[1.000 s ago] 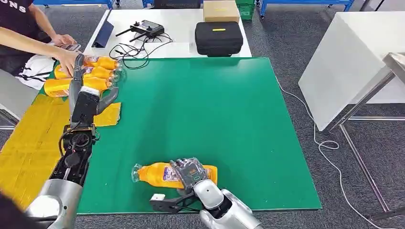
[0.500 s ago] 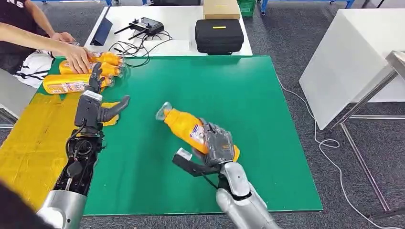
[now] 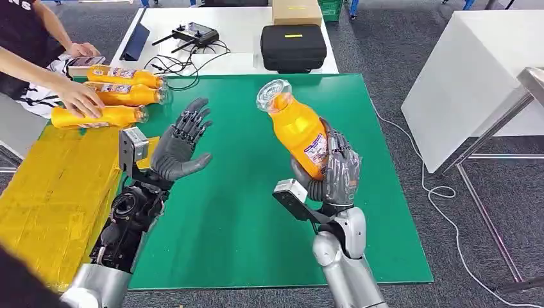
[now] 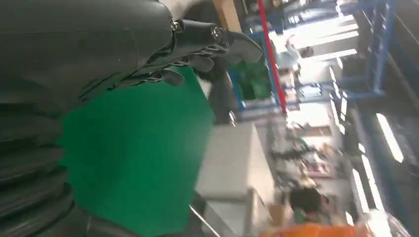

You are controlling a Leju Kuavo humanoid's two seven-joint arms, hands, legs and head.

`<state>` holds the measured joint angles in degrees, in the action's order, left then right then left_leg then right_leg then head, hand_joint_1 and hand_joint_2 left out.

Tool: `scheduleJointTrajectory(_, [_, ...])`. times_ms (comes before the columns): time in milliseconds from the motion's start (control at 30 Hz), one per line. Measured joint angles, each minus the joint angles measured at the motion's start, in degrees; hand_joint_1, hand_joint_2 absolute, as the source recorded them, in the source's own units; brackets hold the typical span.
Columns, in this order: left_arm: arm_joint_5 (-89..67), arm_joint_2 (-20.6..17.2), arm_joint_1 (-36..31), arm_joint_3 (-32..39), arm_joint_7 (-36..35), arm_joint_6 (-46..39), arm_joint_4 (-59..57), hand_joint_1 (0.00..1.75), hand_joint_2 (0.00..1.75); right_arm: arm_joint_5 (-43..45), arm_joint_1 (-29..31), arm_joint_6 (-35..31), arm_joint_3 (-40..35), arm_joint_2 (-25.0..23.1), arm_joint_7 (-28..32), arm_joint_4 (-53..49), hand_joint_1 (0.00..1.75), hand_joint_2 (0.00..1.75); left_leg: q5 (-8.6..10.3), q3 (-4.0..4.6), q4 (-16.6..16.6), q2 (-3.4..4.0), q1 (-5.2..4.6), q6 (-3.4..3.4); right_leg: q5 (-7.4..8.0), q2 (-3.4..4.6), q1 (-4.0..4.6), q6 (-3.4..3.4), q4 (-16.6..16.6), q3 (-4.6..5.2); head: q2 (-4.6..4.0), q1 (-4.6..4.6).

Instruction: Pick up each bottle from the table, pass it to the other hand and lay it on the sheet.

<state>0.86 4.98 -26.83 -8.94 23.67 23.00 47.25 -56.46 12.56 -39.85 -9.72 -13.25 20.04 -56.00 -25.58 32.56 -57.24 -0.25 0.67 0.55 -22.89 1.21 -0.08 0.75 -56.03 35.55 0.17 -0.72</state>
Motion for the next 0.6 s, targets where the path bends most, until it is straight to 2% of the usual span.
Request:
scheduleJointTrajectory(400, [2.3,1.1,2.6,-3.7,-0.6,1.6,4.8,0.00,1.75,-1.6,-0.9,0.0,1.9,-2.3,0.9,-2.5,1.75,1.75,0.00,0.02,0.0,0.00,0.00,0.00,0.00,-0.01,0.00,0.00,0.0,0.01,0.00,-0.02])
scheduleJointTrajectory(600, [5.2,1.2,3.7,-5.3,-1.2,-0.6,7.4,0.00,1.75,-2.9,-0.3,0.0,-0.1,-2.6,-2.2,-1.3,1.75,1.75,0.00,0.03,0.0,-0.01,0.01,0.00,0.00,-0.01,0.00,0.00,0.0,0.01,0.00,0.00])
